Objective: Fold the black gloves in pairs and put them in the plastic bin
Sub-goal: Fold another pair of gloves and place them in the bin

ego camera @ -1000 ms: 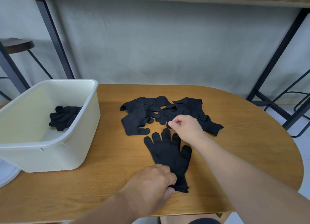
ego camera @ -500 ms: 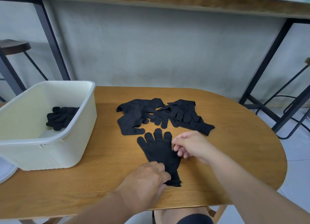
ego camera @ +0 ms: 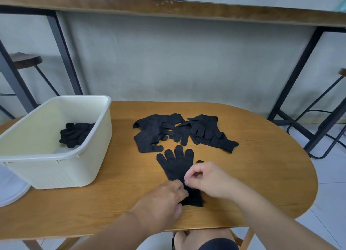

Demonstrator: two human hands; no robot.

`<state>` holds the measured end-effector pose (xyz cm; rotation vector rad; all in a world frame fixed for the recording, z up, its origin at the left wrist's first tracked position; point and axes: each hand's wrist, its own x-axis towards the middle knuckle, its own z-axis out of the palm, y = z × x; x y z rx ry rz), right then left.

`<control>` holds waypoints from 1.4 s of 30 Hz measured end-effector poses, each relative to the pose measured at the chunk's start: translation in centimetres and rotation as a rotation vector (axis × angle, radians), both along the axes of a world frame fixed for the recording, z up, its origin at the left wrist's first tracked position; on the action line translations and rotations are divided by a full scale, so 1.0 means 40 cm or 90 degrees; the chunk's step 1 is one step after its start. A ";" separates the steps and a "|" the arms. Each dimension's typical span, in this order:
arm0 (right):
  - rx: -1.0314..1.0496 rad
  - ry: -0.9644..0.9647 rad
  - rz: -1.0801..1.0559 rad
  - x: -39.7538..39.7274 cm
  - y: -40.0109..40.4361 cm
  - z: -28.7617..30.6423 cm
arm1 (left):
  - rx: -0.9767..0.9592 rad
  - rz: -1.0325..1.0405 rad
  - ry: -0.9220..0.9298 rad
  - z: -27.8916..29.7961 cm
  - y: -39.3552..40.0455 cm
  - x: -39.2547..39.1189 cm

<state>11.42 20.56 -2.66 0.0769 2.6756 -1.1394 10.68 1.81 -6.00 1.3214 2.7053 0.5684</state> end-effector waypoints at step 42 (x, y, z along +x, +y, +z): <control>0.128 0.137 -0.179 0.014 -0.021 -0.081 | 0.067 0.249 -0.058 -0.010 0.061 -0.103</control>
